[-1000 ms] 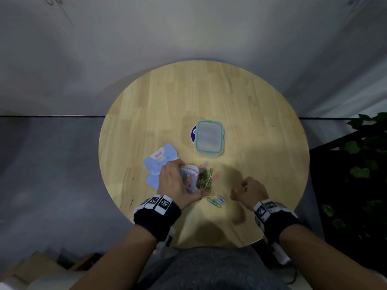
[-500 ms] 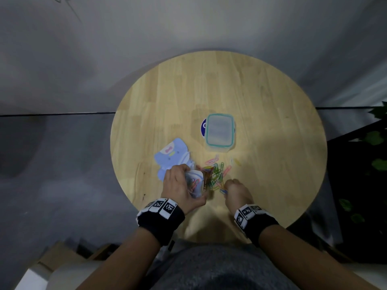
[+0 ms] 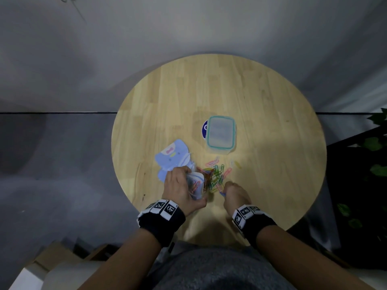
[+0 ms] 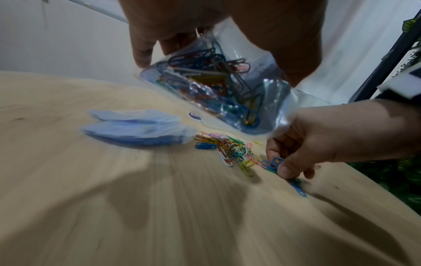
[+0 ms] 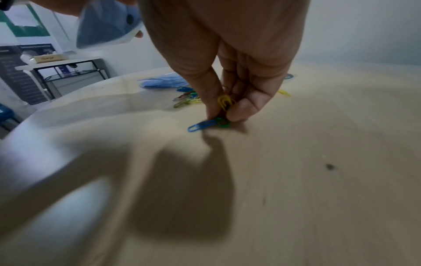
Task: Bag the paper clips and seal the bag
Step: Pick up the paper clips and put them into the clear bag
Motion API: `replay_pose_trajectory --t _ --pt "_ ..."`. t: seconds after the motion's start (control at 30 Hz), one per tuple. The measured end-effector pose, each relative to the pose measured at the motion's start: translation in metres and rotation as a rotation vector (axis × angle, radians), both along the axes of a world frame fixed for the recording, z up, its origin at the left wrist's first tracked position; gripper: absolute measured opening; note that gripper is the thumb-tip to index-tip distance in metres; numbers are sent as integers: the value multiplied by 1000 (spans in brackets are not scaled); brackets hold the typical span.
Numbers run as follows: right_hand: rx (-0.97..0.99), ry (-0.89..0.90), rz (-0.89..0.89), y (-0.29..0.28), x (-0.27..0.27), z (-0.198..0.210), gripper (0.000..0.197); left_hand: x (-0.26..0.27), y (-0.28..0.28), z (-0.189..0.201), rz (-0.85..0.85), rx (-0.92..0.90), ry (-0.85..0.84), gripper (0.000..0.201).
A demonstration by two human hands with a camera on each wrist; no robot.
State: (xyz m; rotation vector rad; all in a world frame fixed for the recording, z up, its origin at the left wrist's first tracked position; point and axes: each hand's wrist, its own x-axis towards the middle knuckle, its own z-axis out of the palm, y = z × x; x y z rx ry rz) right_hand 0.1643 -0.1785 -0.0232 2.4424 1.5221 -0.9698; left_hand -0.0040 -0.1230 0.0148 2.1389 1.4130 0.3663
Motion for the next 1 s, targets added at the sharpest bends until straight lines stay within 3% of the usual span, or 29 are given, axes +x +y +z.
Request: replay_pose_trajectory --t 0.2,0.4,0.53,0.63,0.83,1.0 --pt "101 200 -233 10 25 28 12 3 0 -3 0 -30 13 83" --pt "243 548 -368 37 32 97 14 24 1 7 -34 24 -89 83" --pt "230 470 -193 54 19 128 18 39 3 11 -58 34 -137 83" --pt "269 413 -169 59 12 137 24 48 5 13 -44 40 -222 78" --pt "290 544 -192 51 9 141 18 50 8 12 3 46 -285 79" --pt "452 687 -517 52 29 127 19 44 9 7 26 41 -229 87"
